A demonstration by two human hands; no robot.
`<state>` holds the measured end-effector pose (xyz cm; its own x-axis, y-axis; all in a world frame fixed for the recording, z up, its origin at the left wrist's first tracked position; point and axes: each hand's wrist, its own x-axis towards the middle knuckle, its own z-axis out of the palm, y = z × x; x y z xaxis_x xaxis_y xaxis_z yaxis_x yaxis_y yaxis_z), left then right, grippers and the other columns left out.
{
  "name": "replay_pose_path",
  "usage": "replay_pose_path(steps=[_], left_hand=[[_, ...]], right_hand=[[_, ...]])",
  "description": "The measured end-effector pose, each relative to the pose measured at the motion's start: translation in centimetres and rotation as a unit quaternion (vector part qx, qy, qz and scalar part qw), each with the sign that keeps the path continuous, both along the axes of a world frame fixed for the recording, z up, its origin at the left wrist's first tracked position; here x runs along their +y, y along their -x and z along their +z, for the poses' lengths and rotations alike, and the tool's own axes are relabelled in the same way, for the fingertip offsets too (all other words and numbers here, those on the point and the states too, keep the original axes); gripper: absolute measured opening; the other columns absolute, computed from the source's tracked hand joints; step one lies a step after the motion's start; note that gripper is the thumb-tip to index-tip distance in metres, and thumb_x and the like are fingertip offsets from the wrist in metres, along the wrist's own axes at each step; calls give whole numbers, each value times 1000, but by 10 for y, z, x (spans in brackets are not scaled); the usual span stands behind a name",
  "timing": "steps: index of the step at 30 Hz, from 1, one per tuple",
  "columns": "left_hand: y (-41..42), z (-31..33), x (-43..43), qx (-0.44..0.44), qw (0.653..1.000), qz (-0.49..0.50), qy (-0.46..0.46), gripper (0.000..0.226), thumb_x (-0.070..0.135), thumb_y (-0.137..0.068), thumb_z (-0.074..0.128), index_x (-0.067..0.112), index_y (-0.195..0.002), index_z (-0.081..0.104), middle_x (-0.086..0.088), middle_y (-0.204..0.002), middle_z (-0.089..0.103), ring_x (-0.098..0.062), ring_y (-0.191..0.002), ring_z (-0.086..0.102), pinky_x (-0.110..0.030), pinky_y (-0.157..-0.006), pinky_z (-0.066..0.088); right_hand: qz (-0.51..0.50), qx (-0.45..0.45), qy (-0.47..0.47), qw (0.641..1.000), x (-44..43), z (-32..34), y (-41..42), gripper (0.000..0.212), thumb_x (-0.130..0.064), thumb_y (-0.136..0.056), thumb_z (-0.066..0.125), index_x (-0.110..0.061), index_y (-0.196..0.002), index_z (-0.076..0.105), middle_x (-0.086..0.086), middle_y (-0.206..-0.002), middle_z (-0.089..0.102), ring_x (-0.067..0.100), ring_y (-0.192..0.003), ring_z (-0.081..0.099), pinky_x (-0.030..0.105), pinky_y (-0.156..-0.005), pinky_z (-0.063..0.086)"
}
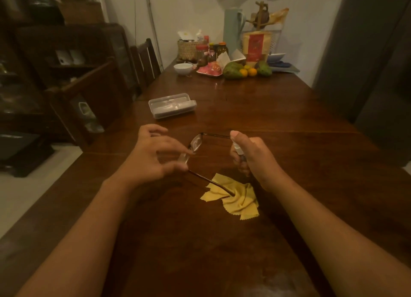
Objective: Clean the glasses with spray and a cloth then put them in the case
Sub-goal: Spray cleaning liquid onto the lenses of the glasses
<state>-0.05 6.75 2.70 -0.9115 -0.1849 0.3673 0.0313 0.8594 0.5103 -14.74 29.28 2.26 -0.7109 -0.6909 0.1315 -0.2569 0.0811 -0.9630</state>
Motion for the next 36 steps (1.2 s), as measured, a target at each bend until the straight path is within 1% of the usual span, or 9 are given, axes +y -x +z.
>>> replay_pose_path(steps=[1,3,5,9,13,18,30,33,36], left_hand=[[0,-1,-5,31,999,24,-34,25,53,-83,68,63,-105,64,21,-132,55,5,-126,19,-22,-99,25],[7,-2,-15,50,996,72,-24,62,13,-91,63,70,-113,55,19,-147,44,3,-134,11,-25,-109,21],[16,-5,-17,-25,993,110,23,90,-5,-90,55,79,-116,39,20,-158,27,-12,-146,0,-43,-119,19],[30,-18,-21,-113,987,89,77,90,3,-94,56,87,-112,31,10,-167,-1,-25,-148,-6,-58,-119,12],[31,-22,-21,-44,993,62,90,77,3,-85,71,72,-113,53,7,-164,18,-17,-143,5,-55,-116,21],[27,-19,-20,-6,991,67,112,43,14,-81,78,44,-112,72,4,-152,47,-29,-142,14,-61,-111,26],[23,-18,-18,32,986,87,137,24,12,-81,77,31,-95,79,-1,-135,64,-38,-146,14,-62,-110,27],[23,-18,-20,9,985,87,146,26,16,-84,75,38,-98,76,-1,-149,52,-37,-149,4,-67,-115,15],[26,-20,-23,-29,980,89,178,34,17,-90,68,43,-112,70,-8,-163,29,-35,-151,-8,-62,-114,-14]], right_hand=[[-1,1,1,1000,0,0,1,61,-64,-95,43,-18,-56,51,-3,-50,42,12,-43,34,23,-44,31],[-3,3,1,1000,0,0,1,60,-65,-91,42,-16,-57,52,-1,-51,42,12,-44,35,22,-44,32],[-2,1,-1,1000,-2,0,1,61,-66,-89,42,-14,-58,53,0,-52,42,12,-44,35,22,-43,32],[6,4,-2,1000,-2,-2,0,60,-68,-88,43,-18,-55,52,-3,-49,41,12,-43,35,21,-42,32],[7,-1,-7,1000,-3,-2,-1,58,-67,-88,42,-22,-53,53,-3,-50,42,11,-43,35,22,-43,32],[14,-5,-9,1000,-3,-2,-2,57,-66,-89,42,-23,-54,54,-5,-49,43,10,-42,35,22,-42,32],[47,-15,36,998,1,10,-12,56,-69,-83,44,-21,-56,54,-7,-49,42,7,-41,35,19,-42,31],[52,-7,35,998,1,12,-16,55,-64,-88,43,-21,-56,54,-8,-49,44,7,-41,35,18,-41,32],[53,-5,37,998,1,13,-18,55,-63,-89,42,-21,-56,54,-7,-50,43,7,-42,35,19,-42,31]])
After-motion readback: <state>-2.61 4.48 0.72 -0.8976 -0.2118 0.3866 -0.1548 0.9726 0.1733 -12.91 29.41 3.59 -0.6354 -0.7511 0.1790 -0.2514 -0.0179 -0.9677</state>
